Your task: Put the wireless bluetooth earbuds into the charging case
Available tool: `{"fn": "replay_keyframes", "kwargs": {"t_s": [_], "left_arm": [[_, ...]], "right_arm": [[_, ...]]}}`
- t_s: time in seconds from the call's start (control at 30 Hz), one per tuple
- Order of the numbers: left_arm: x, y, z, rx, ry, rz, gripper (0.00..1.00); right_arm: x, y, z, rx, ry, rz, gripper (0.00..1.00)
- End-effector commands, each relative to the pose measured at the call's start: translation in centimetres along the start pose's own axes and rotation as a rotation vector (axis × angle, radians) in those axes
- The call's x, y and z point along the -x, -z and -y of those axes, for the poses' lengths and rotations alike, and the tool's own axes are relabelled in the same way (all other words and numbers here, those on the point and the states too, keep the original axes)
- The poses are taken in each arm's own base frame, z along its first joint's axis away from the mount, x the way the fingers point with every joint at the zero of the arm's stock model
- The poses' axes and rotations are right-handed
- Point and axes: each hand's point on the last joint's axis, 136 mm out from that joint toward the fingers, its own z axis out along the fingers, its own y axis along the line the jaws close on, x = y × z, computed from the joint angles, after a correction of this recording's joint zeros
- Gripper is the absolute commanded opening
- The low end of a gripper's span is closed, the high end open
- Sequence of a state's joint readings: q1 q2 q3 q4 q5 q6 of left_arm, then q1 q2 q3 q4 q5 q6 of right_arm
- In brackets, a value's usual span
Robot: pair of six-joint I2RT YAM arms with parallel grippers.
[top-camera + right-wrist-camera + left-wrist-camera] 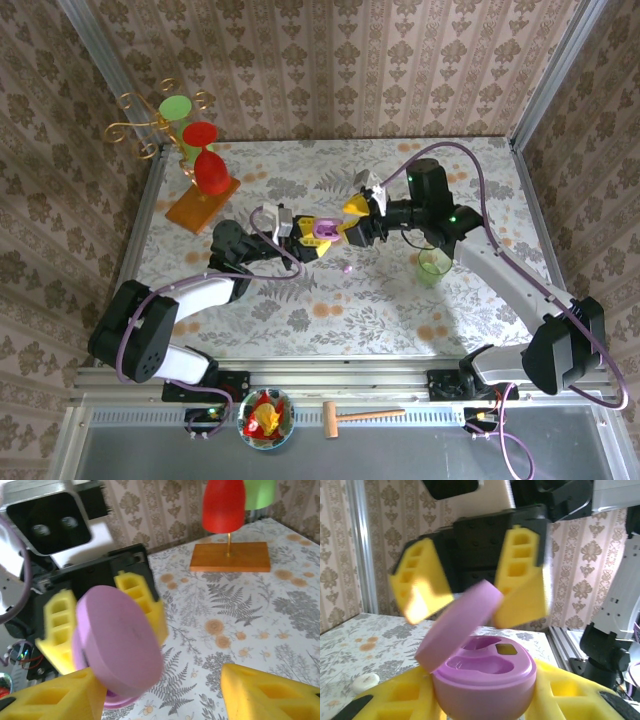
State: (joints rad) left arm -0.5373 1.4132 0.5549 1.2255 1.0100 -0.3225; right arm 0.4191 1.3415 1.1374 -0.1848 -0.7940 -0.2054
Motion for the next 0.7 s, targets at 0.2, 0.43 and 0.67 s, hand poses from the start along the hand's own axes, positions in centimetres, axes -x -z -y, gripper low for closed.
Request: {"fn": "replay_keyframes", "kwargs": {"t_s": [0.2, 0.43, 0.67], "left_arm": [[0.9, -0.1, 1.5, -0.067, -0.034, 0.015, 0.23], [0.9, -0.1, 0.4, -0.011, -0.046, 0.028, 0.23], [1.4, 0.0, -0.3, 0.02, -0.051, 0.041, 0.23]], "right_arm": [[1.5, 0.9, 2.2, -0.111, -0.004, 0.05, 0.64], [1.7, 1.7, -0.6, -0.016, 0.078, 0.067, 0.75], [1.9, 2.8, -1.8, -0.022, 0.094, 0.107, 0.79]]}}
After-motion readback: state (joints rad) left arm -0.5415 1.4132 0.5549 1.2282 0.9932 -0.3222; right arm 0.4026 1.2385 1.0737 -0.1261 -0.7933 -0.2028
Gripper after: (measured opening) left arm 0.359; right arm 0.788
